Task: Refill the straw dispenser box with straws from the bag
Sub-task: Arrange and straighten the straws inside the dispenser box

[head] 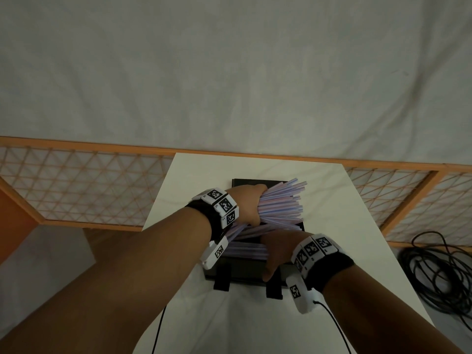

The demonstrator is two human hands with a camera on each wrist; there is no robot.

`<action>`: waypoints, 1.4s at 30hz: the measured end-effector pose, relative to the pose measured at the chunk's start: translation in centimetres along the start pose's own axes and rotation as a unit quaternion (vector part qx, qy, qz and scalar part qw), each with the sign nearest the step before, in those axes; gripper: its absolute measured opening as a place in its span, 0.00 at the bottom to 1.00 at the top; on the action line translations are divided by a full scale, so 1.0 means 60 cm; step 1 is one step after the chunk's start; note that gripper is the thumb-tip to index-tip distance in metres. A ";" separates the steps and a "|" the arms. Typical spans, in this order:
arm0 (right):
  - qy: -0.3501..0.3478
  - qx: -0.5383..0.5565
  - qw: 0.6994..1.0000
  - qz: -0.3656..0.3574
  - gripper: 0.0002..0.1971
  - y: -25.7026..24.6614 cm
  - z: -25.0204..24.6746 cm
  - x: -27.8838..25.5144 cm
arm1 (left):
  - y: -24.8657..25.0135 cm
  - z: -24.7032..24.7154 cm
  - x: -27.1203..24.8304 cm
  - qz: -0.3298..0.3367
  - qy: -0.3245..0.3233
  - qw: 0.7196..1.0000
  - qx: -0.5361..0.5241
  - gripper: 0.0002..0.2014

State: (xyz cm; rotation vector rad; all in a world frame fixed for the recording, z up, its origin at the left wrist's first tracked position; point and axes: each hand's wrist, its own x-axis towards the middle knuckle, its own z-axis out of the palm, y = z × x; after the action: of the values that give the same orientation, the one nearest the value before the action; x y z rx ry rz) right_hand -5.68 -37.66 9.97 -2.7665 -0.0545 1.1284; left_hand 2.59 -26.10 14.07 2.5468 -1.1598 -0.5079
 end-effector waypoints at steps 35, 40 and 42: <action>0.578 0.076 0.811 -0.040 0.14 0.096 0.077 -0.054 | -0.013 -0.012 0.004 -0.019 0.052 0.998 -0.042 0.24; 0.577 0.006 0.813 -0.079 0.11 0.085 0.078 -0.035 | -0.012 -0.019 -0.001 -0.031 0.071 0.995 -0.069 0.25; 0.568 -0.023 0.814 -0.125 0.08 0.067 0.073 -0.029 | -0.012 -0.021 -0.004 -0.033 0.075 0.994 -0.074 0.25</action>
State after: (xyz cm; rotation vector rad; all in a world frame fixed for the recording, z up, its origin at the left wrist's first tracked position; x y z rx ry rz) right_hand -10.07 -41.24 7.44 -2.8523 -0.2813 -0.6731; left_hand 3.46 -25.33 14.93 2.4548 -0.9532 -0.3939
